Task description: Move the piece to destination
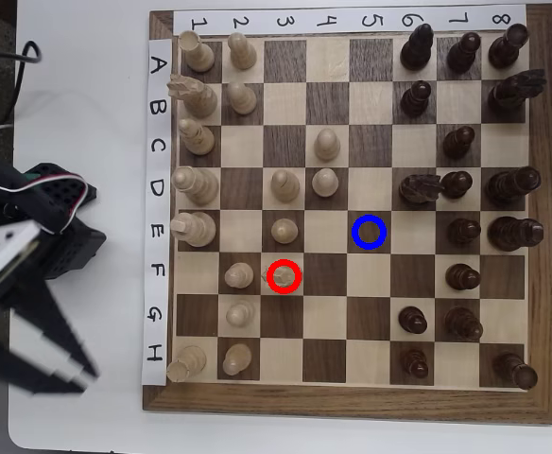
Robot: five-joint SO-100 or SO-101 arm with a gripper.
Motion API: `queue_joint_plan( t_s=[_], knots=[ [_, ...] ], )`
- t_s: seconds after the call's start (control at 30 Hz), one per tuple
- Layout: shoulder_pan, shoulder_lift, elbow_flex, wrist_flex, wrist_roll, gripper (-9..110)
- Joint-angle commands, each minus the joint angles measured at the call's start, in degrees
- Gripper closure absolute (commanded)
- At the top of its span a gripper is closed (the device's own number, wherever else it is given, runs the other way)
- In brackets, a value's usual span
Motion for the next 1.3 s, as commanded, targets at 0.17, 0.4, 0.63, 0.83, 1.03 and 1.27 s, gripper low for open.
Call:
queue_joint_plan(
  t_s=[0.17,0.4,0.63,0.83,1.03,1.27],
  knots=[
    [-13.2,-12.0,-10.8,12.7,7.7,97],
    [-23.4,-22.4,-15.5,16.9,14.9,96],
    [-28.8,-34.0,-24.0,20.8,19.9,75],
    [-30.0,-43.8,-31.1,21.7,22.4,71],
    [-29.7,-47.5,-29.6,22.1,23.1,67],
    [-27.2,-51.0,-25.8,22.1,22.8,74]
  ],
)
